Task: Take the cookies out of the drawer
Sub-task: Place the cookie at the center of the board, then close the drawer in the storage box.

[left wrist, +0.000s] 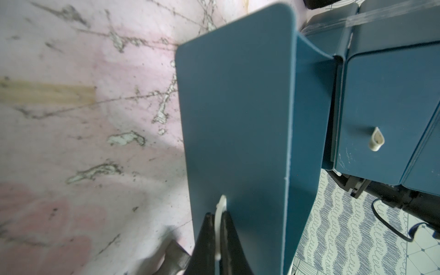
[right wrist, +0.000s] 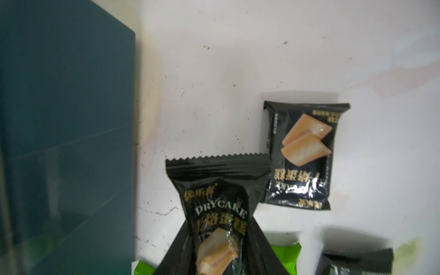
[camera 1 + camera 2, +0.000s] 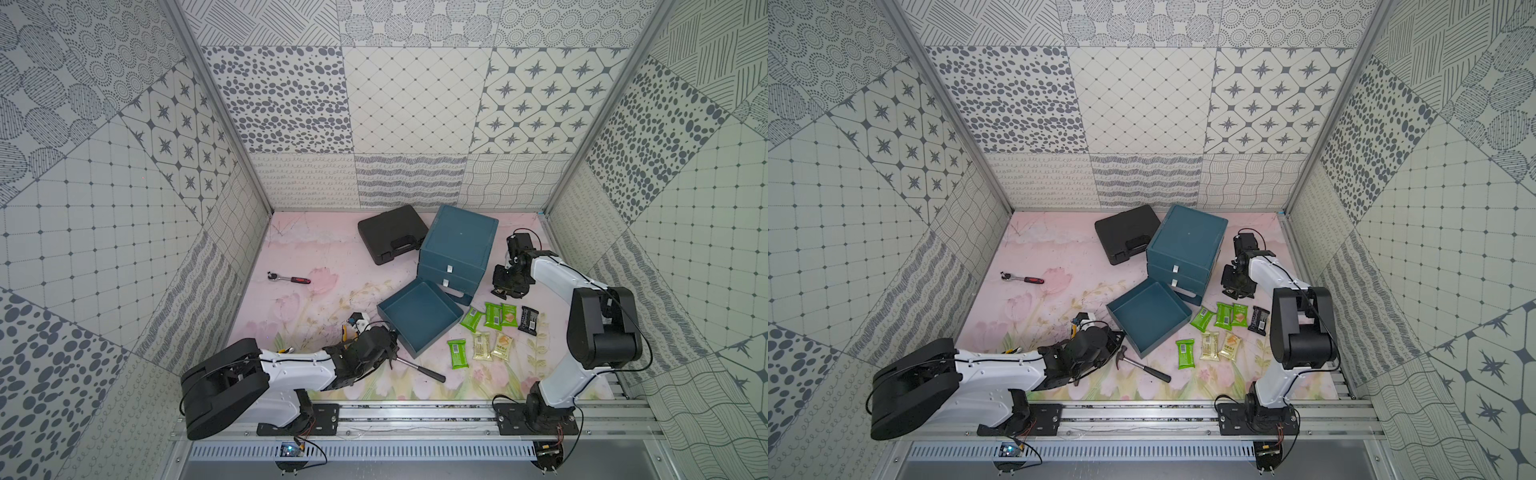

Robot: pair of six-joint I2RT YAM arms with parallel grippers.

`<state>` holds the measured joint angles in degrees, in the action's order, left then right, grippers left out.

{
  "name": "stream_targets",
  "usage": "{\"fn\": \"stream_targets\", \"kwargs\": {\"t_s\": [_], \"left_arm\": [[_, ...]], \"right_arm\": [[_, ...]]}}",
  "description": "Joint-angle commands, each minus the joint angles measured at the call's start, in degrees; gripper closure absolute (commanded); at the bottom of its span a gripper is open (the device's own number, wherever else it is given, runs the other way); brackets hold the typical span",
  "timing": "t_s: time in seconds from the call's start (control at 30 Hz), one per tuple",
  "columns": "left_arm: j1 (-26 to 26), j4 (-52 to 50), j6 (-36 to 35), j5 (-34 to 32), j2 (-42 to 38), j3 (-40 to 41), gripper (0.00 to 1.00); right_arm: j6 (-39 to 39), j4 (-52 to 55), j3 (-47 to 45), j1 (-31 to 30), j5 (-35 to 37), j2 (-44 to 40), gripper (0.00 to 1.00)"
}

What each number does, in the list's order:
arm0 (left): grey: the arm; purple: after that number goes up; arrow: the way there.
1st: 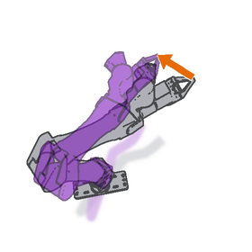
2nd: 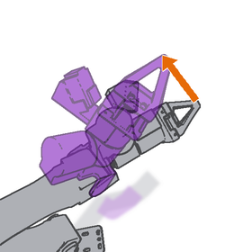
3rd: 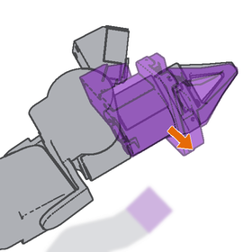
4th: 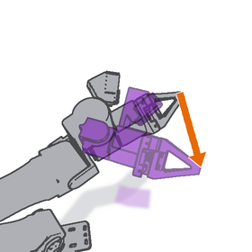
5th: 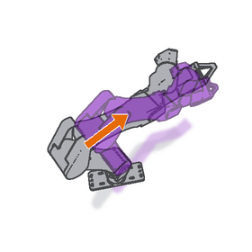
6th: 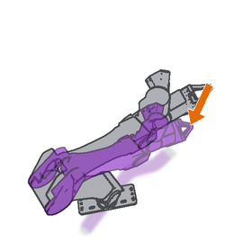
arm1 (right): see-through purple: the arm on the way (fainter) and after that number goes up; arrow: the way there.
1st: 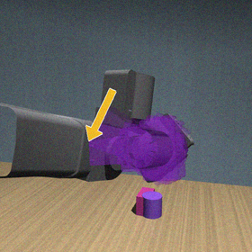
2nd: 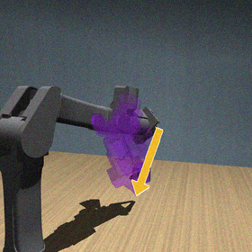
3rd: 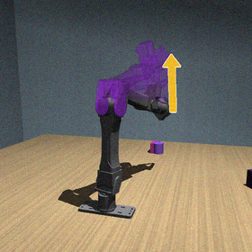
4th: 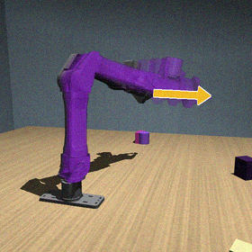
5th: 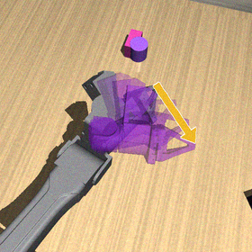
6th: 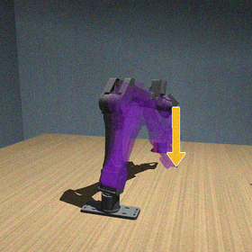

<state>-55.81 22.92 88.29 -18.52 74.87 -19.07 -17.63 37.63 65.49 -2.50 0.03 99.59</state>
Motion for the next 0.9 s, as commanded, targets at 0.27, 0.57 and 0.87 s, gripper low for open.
{"fn": "stream_targets", "kwargs": {"t_s": [0.27, 0.57, 0.87], "left_arm": [[0.0, 1.7, 0.4, -3.0, 0.8, -0.4, 1.0], [-0.1, 1.2, 0.1, -3.0, 0.4, -0.5, 1.0], [0.0, 0.4, 0.1, -3.4, -0.3, -0.5, 1.0]], "right_arm": [[1.6, -1.9, 1.2, 0.4, 0.0, 3.9, 0.44], [-0.1, -1.8, 1.0, 3.2, -4.2, -10.0, 0.3], [-0.9, -3.1, 9.1, 6.2, -12.9, -18.3, 0.29]]}}
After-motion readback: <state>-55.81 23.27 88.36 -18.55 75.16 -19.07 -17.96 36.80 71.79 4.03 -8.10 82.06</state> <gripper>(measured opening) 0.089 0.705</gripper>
